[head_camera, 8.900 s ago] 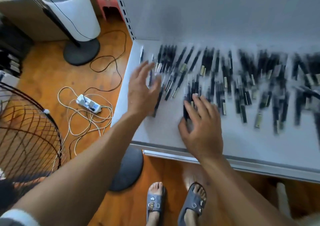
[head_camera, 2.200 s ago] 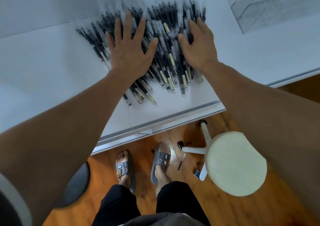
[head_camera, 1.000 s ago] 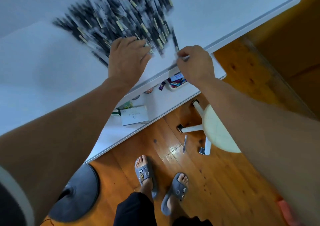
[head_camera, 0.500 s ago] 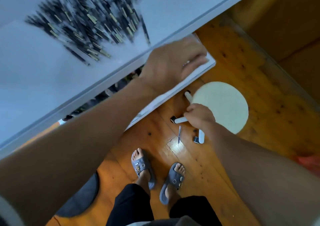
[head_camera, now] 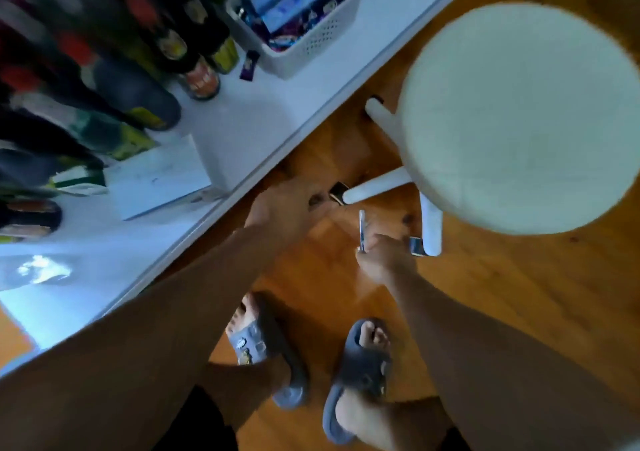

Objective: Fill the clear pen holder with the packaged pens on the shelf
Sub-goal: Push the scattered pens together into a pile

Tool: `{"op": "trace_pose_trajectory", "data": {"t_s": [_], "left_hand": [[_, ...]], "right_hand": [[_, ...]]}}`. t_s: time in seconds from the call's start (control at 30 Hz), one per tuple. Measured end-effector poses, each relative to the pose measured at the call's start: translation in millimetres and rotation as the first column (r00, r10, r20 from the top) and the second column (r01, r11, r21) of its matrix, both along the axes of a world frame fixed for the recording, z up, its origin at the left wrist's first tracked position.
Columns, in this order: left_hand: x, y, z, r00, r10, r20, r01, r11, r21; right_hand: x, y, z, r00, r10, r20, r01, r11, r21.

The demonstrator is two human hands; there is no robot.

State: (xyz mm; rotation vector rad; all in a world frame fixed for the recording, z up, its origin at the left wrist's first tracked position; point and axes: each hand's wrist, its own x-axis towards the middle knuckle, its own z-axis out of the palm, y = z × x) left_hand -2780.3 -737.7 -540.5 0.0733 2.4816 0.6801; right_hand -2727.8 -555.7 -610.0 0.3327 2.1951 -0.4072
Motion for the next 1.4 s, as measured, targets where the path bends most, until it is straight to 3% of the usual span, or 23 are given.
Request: {"op": "trace_pose_trajectory", "data": {"t_s": [0.27, 0.43, 0.57, 0.8, 1.0, 1.2, 1.3, 1.4], "left_hand": [[-19, 4, -145, 0.975, -0.211, -0.071, 0.204, 0.975, -0.094], [-20, 5, -163, 0.953, -0.283, -0.111, 0.272, 0.957, -0.103], [-13, 4, -135, 0.954, -0.285, -0.093, 0.274, 0.955, -0.112], [4, -3, 30, 0.977, -0.215, 0.004, 0.215, 0.976, -0.026], [7, -10, 201, 0.989, -0.117, -0.087, 0.118, 0.993, 0.006], [-11, -26, 348, 0.963, -0.033, -0.267, 0.060, 0.994, 0.091], [-23, -39, 417, 0.912, 0.002, -0.411, 0.075, 0.982, 0.171], [-36, -60, 473, 0.852, -0.042, -0.521, 0.134, 0.981, 0.140]], "right_hand": [[-12, -2, -148, 0.977, -0.153, -0.152, 0.179, 0.968, 0.178], [-8, -7, -176, 0.969, -0.176, -0.172, 0.204, 0.966, 0.160], [2, -12, -152, 0.987, -0.137, -0.086, 0.150, 0.976, 0.160], [0, -16, 39, 0.985, -0.139, -0.100, 0.141, 0.990, 0.018], [-21, -22, 228, 0.984, -0.081, -0.158, 0.070, 0.995, -0.069], [-55, -47, 384, 0.956, -0.059, -0.288, 0.021, 0.991, -0.131], [-78, -60, 453, 0.922, -0.045, -0.384, -0.012, 0.989, -0.146], [-102, -77, 509, 0.868, -0.063, -0.492, -0.030, 0.984, -0.178]]}}
